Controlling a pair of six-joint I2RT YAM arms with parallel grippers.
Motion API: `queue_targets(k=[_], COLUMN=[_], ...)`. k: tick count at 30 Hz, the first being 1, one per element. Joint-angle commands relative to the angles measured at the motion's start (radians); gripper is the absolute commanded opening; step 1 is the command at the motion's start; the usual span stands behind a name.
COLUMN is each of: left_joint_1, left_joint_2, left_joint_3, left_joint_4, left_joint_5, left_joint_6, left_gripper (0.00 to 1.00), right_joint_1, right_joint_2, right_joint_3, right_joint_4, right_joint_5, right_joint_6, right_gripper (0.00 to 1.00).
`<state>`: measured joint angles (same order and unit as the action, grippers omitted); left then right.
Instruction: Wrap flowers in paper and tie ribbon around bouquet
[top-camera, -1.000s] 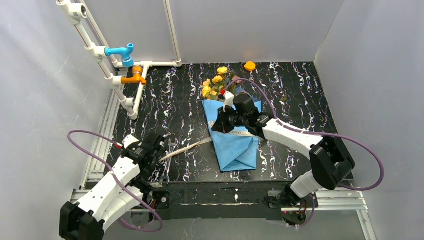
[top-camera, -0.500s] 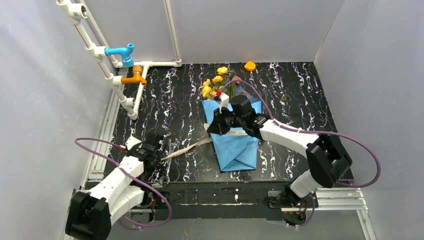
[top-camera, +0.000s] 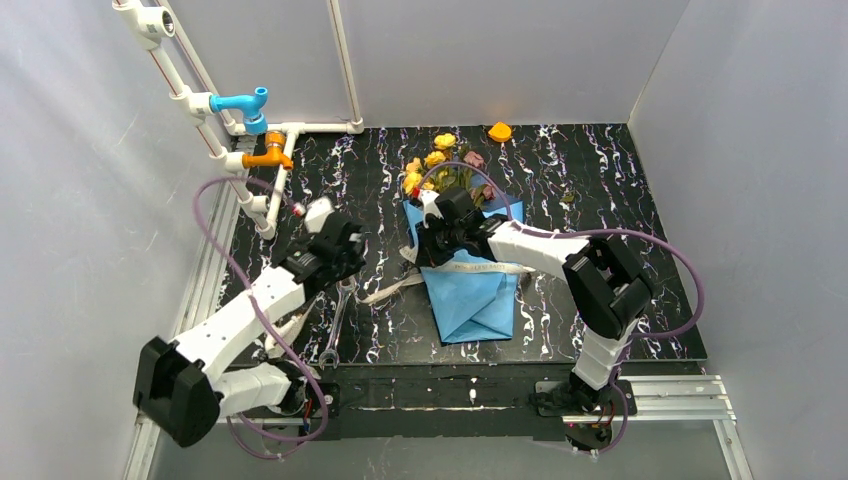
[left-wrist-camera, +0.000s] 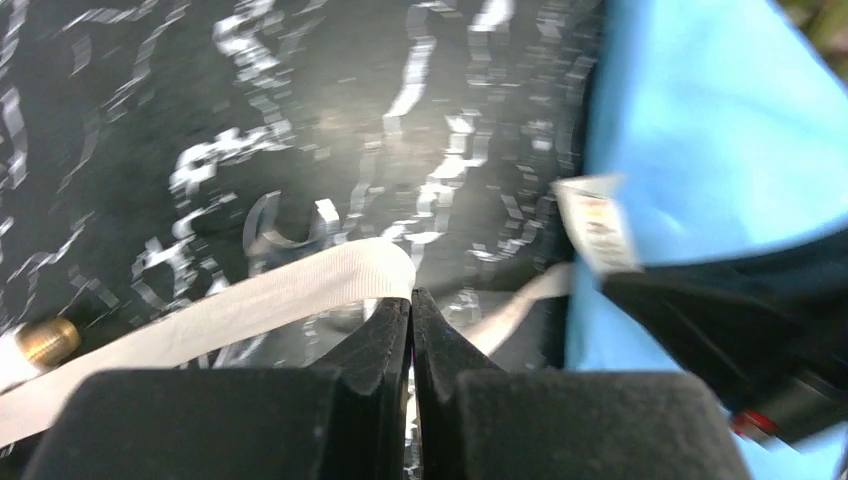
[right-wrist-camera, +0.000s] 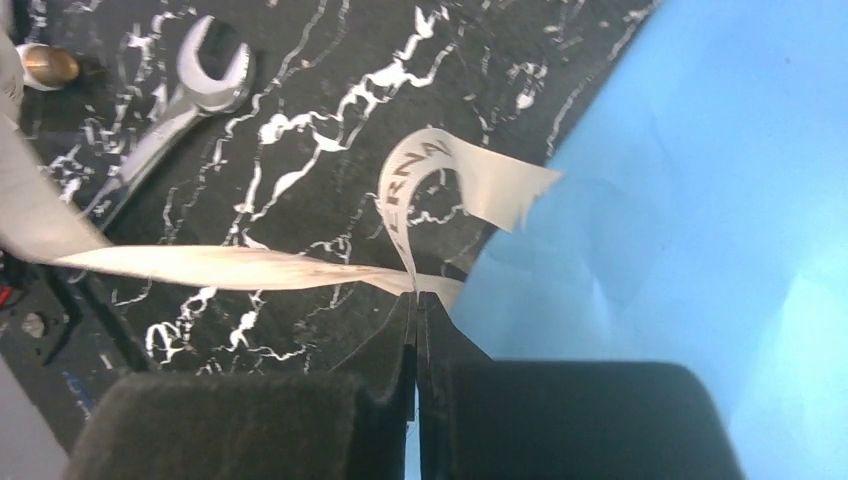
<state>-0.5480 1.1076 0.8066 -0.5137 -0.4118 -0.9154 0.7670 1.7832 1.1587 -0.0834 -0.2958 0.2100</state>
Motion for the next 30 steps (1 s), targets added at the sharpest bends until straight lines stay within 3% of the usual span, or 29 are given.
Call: queue_targets(k=[1,5,11,15,16,21,22,26,30], left_joint_1=[-0.145,-0.249,-0.310,-0.322,-0.322,-0.320,-0.316,-0.291,-0.176], left_joint_2=[0.145,0.281,0.401,0.429,0.429,0.349,0.332,0.288,0.170], left_joint_3=[0.188,0.334,0.454,0.459,0.448,0.411,0.411,0.478,0.415], left_joint_4=[-0.041,-0.033,0.025,0.069,0.073,-0.032,-0.063,-0.303,-0.455], left_joint_5=[-0.055,-0.053,0.004,0.052,0.055,0.000,-0.006,-0.079,-0.089], left_joint_6=[0.202,0.293,0.418,0.494,0.503,0.463,0.463,0.409,0.229], left_gripper=[0.00,0.00,0.00,0.00,0.07,0.94,0.98,0.98,0.98], right_joint_1=[-0.005,-0.042,-0.087,-0.133,-0.142,-0.156,-0.158,-0.161,-0.161], right_joint_2=[0.002,0.024,-0.053,-0.147,-0.166,-0.218,-0.224,-0.232,-0.233], right_joint_3=[0.036,0.060,0.029,-0.023,-0.028,-0.024,-0.021,-0.001,0.006], right_joint_4=[-0.004,-0.003,-0.031,-0.030,-0.038,-0.095,-0.102,-0.138,-0.158], right_joint_5=[0.098,0.071,0.055,0.075,0.071,0.071,0.075,0.110,0.150], right_joint_6=[-0.012,0.018,0.033,0.079,0.087,0.082,0.081,0.090,0.102], right_gripper=[0.01,0.01,0.46,0.66,0.68,0.73,0.74,0.75,0.75])
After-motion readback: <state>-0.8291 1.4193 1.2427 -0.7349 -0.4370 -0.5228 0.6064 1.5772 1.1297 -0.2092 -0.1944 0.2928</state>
